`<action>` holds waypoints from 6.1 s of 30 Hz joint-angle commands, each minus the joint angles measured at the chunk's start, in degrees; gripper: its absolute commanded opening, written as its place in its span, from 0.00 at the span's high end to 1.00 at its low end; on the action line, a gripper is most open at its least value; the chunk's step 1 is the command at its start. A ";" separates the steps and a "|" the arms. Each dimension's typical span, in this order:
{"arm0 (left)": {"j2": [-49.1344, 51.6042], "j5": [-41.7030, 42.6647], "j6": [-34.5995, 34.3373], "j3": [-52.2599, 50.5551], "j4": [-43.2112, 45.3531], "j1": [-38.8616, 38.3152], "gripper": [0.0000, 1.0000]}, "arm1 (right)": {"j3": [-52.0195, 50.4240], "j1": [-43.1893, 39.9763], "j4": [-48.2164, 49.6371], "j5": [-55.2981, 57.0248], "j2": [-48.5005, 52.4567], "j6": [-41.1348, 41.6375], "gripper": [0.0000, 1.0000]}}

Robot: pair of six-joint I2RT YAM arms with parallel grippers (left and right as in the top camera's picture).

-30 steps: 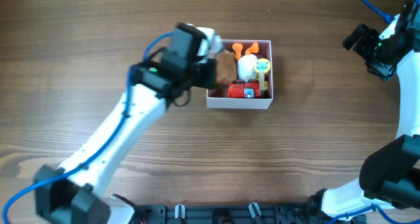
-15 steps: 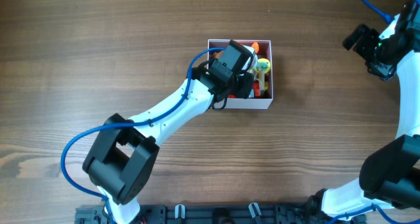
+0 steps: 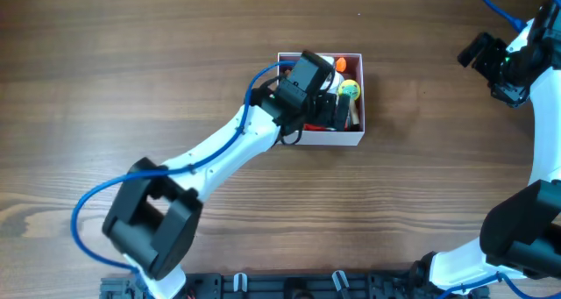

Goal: Pack container

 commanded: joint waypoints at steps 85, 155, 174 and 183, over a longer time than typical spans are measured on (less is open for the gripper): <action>-47.39 -17.05 -0.31 2.40 -44.33 45.27 0.00 | -69.31 26.71 24.39 14.03 -85.92 -7.50 0.01; -92.91 11.69 8.37 -67.65 13.20 39.67 0.00 | -80.61 18.80 24.52 9.77 -99.30 -4.28 0.00; -105.88 11.30 8.35 -74.99 13.92 35.76 0.00 | -80.61 18.80 24.52 9.77 -99.30 -4.28 0.01; -105.88 11.28 8.37 -74.99 13.90 35.78 0.00 | -80.61 18.80 24.52 9.77 -99.30 -4.26 0.00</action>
